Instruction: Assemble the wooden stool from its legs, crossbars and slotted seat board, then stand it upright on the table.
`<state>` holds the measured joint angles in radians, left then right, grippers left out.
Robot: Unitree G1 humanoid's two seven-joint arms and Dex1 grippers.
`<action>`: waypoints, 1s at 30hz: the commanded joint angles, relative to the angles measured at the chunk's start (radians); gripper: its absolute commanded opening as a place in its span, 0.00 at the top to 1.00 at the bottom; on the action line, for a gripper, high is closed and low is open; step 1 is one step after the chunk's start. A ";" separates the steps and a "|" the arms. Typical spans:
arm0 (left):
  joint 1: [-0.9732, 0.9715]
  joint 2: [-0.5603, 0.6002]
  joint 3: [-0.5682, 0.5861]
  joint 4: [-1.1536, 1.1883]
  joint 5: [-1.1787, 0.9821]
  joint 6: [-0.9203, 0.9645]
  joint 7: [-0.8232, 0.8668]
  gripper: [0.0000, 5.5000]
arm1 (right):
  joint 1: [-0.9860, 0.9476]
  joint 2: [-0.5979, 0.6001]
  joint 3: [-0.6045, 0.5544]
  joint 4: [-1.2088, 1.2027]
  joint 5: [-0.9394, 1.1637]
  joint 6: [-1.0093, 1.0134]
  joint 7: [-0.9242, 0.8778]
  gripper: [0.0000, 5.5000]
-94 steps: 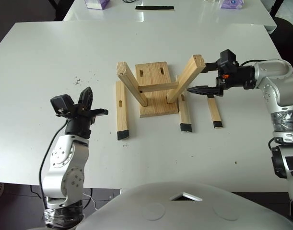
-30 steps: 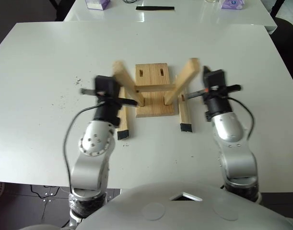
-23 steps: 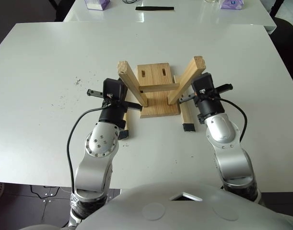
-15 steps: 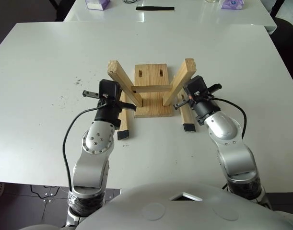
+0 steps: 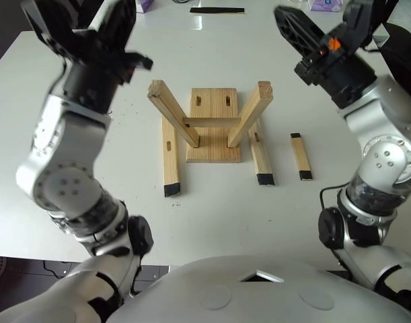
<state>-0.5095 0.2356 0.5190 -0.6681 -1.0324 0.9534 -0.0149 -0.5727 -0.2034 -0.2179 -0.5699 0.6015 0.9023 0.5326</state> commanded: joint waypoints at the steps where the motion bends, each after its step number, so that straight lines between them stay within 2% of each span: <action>1: -0.072 0.125 0.006 0.057 -0.214 0.061 0.075 1.00 | -0.007 -0.046 0.095 0.033 0.015 -0.007 0.025 1.00; 6: -0.040 0.182 -0.055 0.122 -0.237 0.041 0.074 1.00 | -0.034 -0.036 0.135 0.078 0.018 -0.054 0.003 1.00; 15: -0.009 0.190 -0.121 0.122 -0.347 -0.022 0.118 1.00 | -0.077 -0.050 0.117 0.112 0.070 -0.089 -0.028 1.00; 18: 0.090 0.171 -0.174 0.135 -0.334 -0.020 0.146 1.00 | 0.014 -0.075 0.182 0.122 0.032 -0.111 -0.002 1.00; 24: 0.255 0.135 -0.266 0.213 -0.217 -0.065 0.113 1.00 | 0.191 -0.131 0.386 0.192 -0.126 -0.231 0.042 1.00; 27: 0.237 0.129 -0.259 0.184 -0.260 -0.103 0.112 1.00 | 0.161 -0.129 0.372 0.191 -0.111 -0.251 0.039 1.00; 30: 0.198 0.126 -0.235 0.158 -0.281 -0.157 0.131 1.00 | 0.090 -0.100 0.291 0.187 -0.041 -0.243 0.014 1.00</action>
<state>-0.3250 0.3708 0.2985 -0.5155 -1.3115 0.7926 0.0874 -0.4832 -0.3168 0.0921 -0.4301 0.5301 0.5944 0.5617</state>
